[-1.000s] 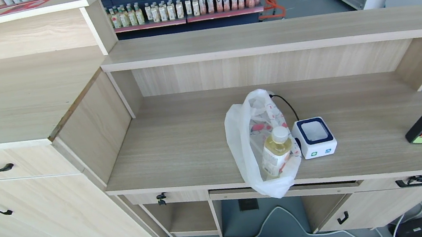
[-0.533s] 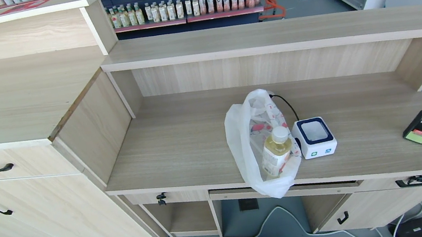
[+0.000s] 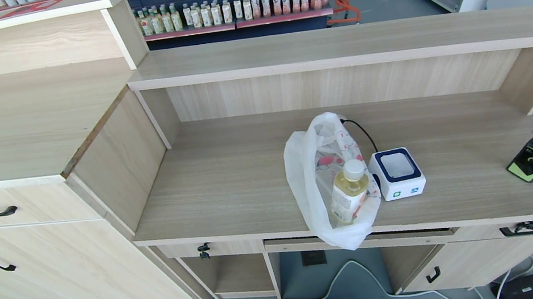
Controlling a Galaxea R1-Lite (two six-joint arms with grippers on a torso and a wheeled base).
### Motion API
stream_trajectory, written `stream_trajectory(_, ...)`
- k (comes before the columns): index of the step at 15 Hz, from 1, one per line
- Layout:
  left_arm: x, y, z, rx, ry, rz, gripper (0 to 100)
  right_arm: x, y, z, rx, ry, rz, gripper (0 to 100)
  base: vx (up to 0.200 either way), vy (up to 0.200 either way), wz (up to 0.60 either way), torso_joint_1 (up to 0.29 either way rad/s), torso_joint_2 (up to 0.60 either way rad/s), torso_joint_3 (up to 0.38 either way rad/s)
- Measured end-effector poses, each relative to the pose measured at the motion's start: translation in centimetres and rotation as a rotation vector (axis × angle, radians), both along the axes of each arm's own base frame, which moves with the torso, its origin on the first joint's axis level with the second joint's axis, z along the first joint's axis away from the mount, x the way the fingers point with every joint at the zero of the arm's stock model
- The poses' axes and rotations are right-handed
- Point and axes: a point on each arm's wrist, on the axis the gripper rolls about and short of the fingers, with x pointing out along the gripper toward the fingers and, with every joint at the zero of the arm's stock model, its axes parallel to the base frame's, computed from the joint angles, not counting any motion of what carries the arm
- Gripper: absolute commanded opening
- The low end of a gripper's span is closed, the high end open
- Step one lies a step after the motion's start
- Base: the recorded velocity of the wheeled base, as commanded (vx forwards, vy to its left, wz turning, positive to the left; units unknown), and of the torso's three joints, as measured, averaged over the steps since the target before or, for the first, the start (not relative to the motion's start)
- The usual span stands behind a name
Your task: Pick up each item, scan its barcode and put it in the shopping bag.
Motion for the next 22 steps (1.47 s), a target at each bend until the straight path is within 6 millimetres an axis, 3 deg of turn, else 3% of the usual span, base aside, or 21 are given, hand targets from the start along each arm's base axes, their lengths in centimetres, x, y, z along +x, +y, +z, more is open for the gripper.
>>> stream_trajectory(3,0.0,0.0,0.0,0.000,0.000,0.000,100,0.5,0.6,-0.9,0.008,0.010,0.019,100,0.000,0.000,0.00,0.000,0.00,0.000)
stream_trajectory(4,0.0,0.0,0.0,0.000,0.000,0.000,100,0.7,0.8,-1.1,0.009,0.012,0.024,0,0.000,0.000,0.00,0.000,0.00,0.000)
stream_trajectory(11,0.0,0.0,0.0,0.000,0.000,0.000,100,1.8,1.6,-0.9,-0.023,-0.022,0.054,0,0.000,0.000,0.00,0.000,0.00,0.000)
stream_trajectory(14,0.0,0.0,0.0,0.000,0.000,0.000,100,1.3,1.9,0.9,-0.080,-0.046,0.062,0,0.000,0.000,0.00,0.000,0.00,0.000)
stream_trajectory(16,0.0,0.0,0.0,0.000,0.000,0.000,100,-0.7,2.5,3.9,-0.161,-0.050,0.065,0,0.000,0.000,0.00,0.000,0.00,0.000)
stream_trajectory(19,0.0,0.0,0.0,0.000,0.000,0.000,100,-6.6,5.1,9.2,-0.340,-0.034,0.088,0,0.000,0.000,0.00,0.000,0.00,0.000)
stream_trajectory(20,0.0,0.0,0.0,0.000,0.000,0.000,100,-8.6,6.6,11.2,-0.441,-0.056,0.129,0,0.000,0.000,0.00,0.000,0.00,0.000)
stream_trajectory(22,0.0,0.0,0.0,0.000,0.000,0.000,100,-11.4,11.9,14.5,-0.631,-0.140,0.300,0,0.000,0.000,0.00,0.000,0.00,0.000)
